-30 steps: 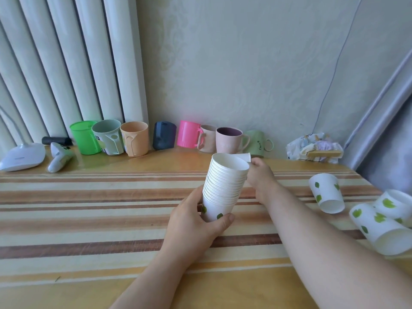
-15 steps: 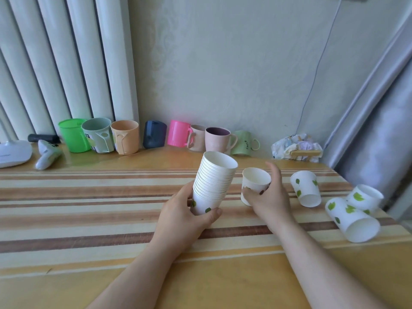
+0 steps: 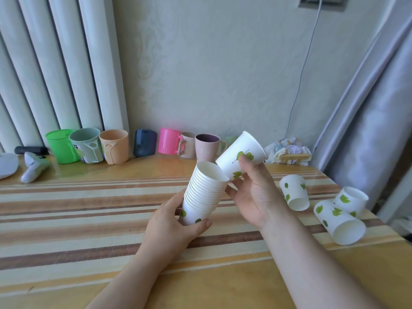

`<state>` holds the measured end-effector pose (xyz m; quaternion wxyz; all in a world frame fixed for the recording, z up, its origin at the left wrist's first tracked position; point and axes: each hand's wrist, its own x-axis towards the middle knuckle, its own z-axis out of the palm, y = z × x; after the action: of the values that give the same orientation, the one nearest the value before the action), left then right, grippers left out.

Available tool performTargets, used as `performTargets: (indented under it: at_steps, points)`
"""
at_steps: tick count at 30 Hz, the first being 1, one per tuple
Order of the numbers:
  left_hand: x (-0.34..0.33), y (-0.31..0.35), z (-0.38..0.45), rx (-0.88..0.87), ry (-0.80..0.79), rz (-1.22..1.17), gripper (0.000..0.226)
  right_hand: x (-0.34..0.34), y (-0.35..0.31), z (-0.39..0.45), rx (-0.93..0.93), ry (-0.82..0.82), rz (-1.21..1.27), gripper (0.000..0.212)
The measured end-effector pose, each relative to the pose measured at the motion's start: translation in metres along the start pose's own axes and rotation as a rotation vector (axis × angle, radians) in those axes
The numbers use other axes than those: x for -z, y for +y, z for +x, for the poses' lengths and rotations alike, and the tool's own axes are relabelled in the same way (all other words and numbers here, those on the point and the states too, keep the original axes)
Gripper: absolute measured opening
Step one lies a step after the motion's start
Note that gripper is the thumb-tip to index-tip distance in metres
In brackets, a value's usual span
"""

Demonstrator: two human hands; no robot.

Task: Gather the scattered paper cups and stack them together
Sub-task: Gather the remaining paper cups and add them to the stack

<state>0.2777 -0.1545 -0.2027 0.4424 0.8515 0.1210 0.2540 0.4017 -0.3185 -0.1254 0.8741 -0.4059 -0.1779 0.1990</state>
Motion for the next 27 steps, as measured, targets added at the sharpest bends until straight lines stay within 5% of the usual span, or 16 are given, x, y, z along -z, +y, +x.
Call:
performTargets:
  at_steps: [5, 12, 16, 27]
  points:
    - [-0.001, 0.000, 0.000, -0.013, -0.005, 0.015, 0.066, -0.004, -0.005, -0.005, 0.095, -0.013, -0.026, 0.078]
    - [-0.001, 0.000, 0.000, -0.012, -0.012, 0.030, 0.071, -0.014, -0.010, -0.012, 0.150, -0.068, -0.080, 0.068]
    - [-0.001, 0.002, 0.000, -0.023, -0.016, 0.035, 0.069, -0.015, 0.002, -0.015, 0.166, -0.010, -0.314, 0.071]
    - [0.001, 0.002, 0.000, -0.020, -0.010, 0.005, 0.060, 0.018, 0.001, -0.026, 0.014, -0.025, -0.500, 0.070]
